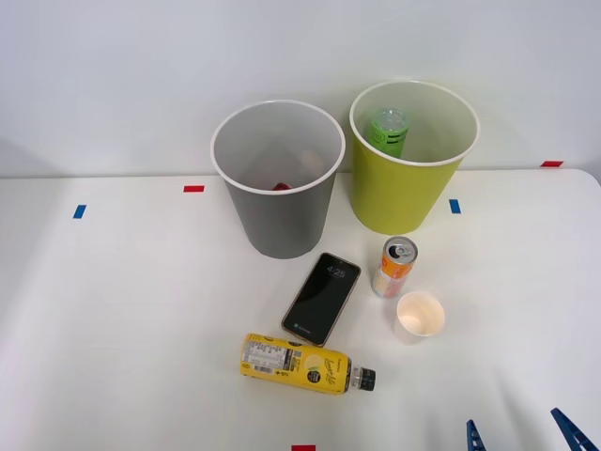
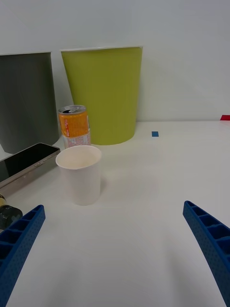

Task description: Put cans in the gray bin, plastic bottles in the light green bin

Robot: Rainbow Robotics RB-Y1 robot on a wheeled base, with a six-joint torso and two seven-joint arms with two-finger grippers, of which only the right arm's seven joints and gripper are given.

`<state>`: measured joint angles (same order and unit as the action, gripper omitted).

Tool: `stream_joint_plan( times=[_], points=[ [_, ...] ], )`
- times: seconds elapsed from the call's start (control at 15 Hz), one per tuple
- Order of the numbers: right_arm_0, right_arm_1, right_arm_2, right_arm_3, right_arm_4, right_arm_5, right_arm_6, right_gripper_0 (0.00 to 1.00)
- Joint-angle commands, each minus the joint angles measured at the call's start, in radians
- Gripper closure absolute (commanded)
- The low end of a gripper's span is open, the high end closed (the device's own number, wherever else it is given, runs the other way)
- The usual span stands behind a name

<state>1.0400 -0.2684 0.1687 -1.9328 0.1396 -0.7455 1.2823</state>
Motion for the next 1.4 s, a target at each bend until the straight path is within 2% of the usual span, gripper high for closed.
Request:
stream_joint_plan(
  times=[0.07, 1.4],
  points=[
    [0.0, 0.0, 0.0, 0.0, 0.0, 0.0, 0.0, 0.0],
    [0.0, 0.0, 0.0, 0.0, 0.0, 0.0, 0.0, 0.0]
  ],
)
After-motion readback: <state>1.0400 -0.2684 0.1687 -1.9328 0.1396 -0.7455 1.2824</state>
